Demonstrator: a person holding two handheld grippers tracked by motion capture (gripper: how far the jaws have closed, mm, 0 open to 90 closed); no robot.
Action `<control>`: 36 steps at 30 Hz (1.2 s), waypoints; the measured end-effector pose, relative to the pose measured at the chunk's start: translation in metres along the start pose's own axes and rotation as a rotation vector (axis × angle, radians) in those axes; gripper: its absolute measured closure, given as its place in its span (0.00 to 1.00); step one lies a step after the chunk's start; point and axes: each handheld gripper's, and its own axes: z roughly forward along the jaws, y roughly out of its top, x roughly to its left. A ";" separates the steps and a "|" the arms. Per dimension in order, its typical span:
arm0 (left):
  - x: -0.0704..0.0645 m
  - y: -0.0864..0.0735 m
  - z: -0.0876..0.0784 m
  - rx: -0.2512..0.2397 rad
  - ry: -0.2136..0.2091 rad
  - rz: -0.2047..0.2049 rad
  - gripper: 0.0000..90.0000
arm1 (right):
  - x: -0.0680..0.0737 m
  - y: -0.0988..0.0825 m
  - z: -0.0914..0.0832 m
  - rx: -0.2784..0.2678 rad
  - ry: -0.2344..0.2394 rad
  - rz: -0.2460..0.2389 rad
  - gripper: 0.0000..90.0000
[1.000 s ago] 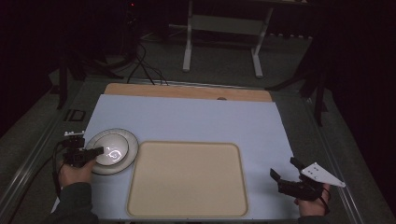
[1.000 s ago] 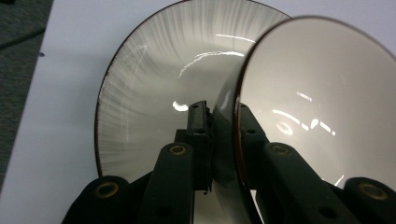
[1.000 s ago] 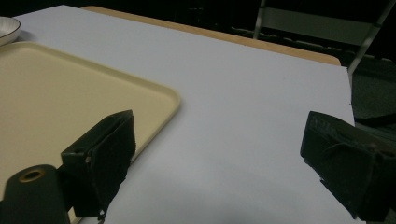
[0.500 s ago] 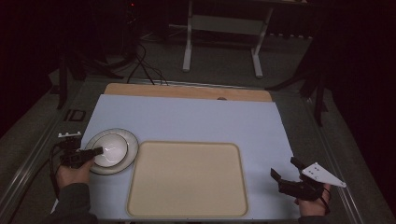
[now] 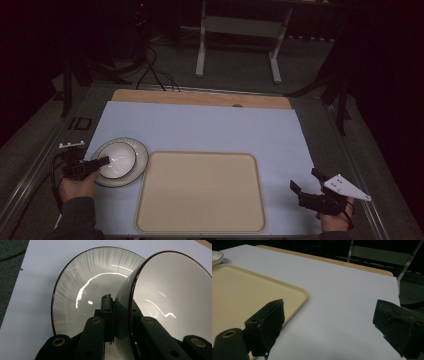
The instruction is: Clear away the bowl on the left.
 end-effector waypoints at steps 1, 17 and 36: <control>0.000 0.000 -0.001 -0.003 -0.002 0.001 0.91 | 0.000 0.000 0.000 -0.001 0.000 0.001 0.11; -0.010 -0.001 -0.013 -0.047 -0.030 0.007 0.91 | -0.001 0.000 -0.001 -0.005 -0.002 0.001 0.11; -0.030 0.001 -0.026 -0.069 -0.052 0.059 0.91 | -0.001 0.000 -0.001 -0.007 -0.001 0.003 0.11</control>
